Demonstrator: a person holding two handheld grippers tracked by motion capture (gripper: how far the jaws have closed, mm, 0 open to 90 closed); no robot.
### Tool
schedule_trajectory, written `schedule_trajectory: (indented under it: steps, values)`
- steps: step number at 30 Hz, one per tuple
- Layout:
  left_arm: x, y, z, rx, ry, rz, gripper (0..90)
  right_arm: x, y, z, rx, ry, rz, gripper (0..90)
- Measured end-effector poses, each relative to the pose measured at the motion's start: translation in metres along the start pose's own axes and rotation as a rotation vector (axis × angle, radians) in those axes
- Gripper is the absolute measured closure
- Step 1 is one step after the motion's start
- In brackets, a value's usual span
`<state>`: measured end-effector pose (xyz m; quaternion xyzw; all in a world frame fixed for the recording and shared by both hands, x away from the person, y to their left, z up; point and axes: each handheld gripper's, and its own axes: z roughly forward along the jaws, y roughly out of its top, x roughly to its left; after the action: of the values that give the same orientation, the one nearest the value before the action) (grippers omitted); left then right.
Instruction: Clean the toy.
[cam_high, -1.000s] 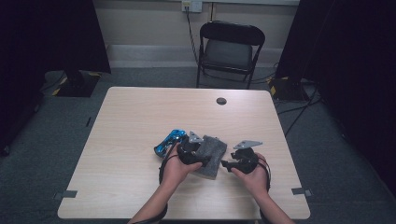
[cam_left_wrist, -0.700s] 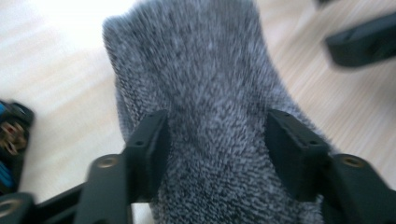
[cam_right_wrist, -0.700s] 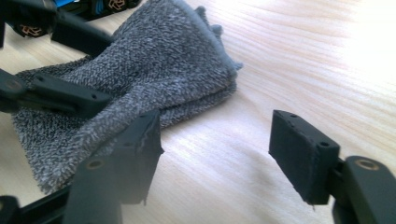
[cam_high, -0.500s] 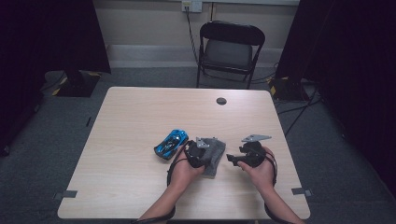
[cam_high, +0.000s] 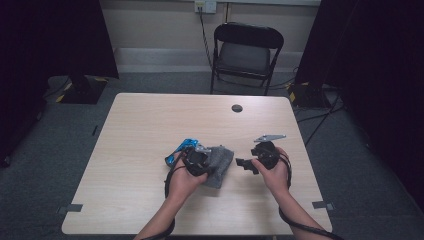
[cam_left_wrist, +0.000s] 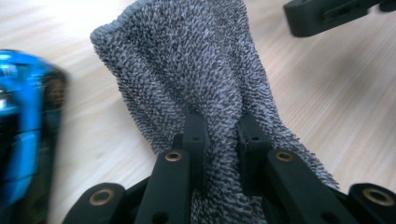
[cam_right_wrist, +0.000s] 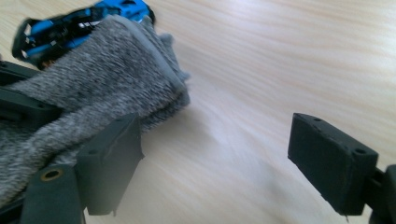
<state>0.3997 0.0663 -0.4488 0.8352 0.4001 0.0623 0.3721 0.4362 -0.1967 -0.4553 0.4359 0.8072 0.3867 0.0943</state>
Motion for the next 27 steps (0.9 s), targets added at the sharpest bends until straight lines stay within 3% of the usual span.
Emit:
schedule_trajectory:
  steps: [6, 13, 27]
  values:
    - [0.015, -0.002, -0.039, -0.041, 0.042, -0.034, 77.0, 0.013, 0.019, 0.015, 0.001, 0.026, -0.045, 17.5]
    - [0.037, -0.017, -0.076, -0.072, 0.094, -0.109, 77.0, 0.039, 0.04, 0.033, 0.002, 0.079, -0.121, 17.3]
    - [0.078, -0.053, -0.118, -0.098, 0.167, -0.22, 76.8, 0.087, 0.069, 0.078, 0.033, 0.183, -0.255, 17.6]
